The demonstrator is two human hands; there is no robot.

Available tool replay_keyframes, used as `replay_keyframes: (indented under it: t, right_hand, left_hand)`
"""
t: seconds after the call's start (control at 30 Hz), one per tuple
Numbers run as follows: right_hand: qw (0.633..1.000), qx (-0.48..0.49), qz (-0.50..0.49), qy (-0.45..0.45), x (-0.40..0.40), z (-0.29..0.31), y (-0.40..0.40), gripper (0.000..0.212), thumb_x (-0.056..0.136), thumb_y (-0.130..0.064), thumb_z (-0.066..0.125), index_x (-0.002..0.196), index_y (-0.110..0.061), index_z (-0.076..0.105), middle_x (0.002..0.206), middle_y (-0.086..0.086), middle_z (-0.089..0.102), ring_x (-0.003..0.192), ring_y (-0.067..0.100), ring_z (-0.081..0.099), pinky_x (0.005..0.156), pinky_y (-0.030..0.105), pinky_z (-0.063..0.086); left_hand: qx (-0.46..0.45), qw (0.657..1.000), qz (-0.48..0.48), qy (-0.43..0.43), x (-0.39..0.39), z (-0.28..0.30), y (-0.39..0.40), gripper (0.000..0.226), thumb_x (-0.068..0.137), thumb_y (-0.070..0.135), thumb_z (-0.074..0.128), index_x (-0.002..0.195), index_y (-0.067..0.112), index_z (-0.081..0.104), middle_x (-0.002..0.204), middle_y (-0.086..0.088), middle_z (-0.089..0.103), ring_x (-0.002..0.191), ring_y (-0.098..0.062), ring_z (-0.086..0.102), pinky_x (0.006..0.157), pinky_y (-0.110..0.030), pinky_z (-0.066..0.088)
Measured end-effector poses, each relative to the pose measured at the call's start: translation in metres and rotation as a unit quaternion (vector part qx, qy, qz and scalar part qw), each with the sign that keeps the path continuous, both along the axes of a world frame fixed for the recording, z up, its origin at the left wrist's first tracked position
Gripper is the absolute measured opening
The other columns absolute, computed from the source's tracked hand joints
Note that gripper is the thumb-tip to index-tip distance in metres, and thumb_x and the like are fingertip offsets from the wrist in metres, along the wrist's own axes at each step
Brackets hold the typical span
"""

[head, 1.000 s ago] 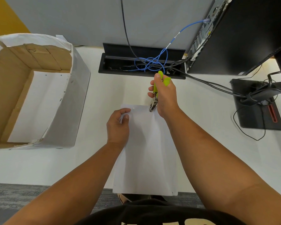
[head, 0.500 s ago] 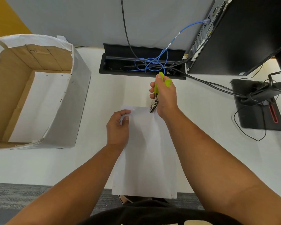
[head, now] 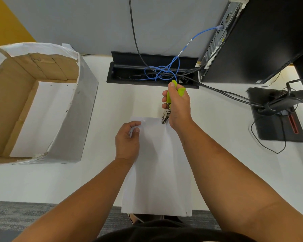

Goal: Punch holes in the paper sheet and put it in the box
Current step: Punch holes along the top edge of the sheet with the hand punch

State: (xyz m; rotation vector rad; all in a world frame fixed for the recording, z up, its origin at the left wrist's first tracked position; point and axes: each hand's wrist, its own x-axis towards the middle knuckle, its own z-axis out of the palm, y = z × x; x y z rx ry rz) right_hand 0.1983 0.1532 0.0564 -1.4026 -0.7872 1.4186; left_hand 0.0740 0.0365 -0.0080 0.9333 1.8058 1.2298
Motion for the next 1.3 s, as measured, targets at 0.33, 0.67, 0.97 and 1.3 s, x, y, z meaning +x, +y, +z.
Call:
replay_keyframes:
  t: [0.33, 0.67, 0.97, 1.3]
  right_hand:
    - [1.000, 0.007, 0.000, 0.003, -0.0002, 0.0032, -0.0005, 0.011, 0.098, -0.035, 0.055, 0.095, -0.027, 0.060, 0.081, 0.002, 0.064, 0.067, 0.012, 0.056, 0.059, 0.027, 0.048]
    - [1.000, 0.011, -0.001, 0.006, 0.0017, 0.0058, -0.0015, 0.009, 0.098, -0.034, 0.055, 0.095, -0.027, 0.060, 0.081, 0.002, 0.063, 0.067, 0.012, 0.056, 0.058, 0.027, 0.048]
    - [1.000, 0.014, -0.002, 0.000, 0.0027, 0.0049, -0.0028, 0.009, 0.098, -0.034, 0.055, 0.095, -0.027, 0.060, 0.080, 0.002, 0.064, 0.068, 0.012, 0.056, 0.059, 0.027, 0.048]
    - [0.999, 0.025, -0.026, 0.008, 0.0021, 0.0042, -0.0039, 0.013, 0.098, -0.026, 0.053, 0.087, -0.025, 0.059, 0.068, 0.002, 0.057, 0.057, 0.014, 0.050, 0.051, 0.028, 0.047]
  left_hand:
    - [0.013, 1.000, 0.001, -0.006, 0.0000, 0.0028, -0.0012, 0.030, 0.095, 0.009, 0.054, 0.097, 0.038, 0.062, 0.104, 0.020, 0.062, 0.101, 0.004, 0.057, 0.092, -0.011, 0.041]
    - [0.010, 1.000, 0.002, -0.005, 0.0009, 0.0037, -0.0015, 0.025, 0.095, 0.010, 0.054, 0.100, 0.033, 0.064, 0.105, 0.016, 0.062, 0.099, 0.001, 0.057, 0.090, -0.010, 0.041]
    - [0.006, 1.000, 0.004, -0.010, 0.0026, 0.0035, -0.0026, 0.023, 0.095, 0.010, 0.055, 0.102, 0.030, 0.064, 0.103, 0.018, 0.061, 0.098, 0.005, 0.056, 0.087, -0.005, 0.039]
    - [0.024, 1.000, 0.001, -0.007, 0.0048, 0.0059, -0.0049, 0.026, 0.095, 0.009, 0.055, 0.100, 0.032, 0.065, 0.104, 0.019, 0.063, 0.101, 0.005, 0.057, 0.091, -0.008, 0.041]
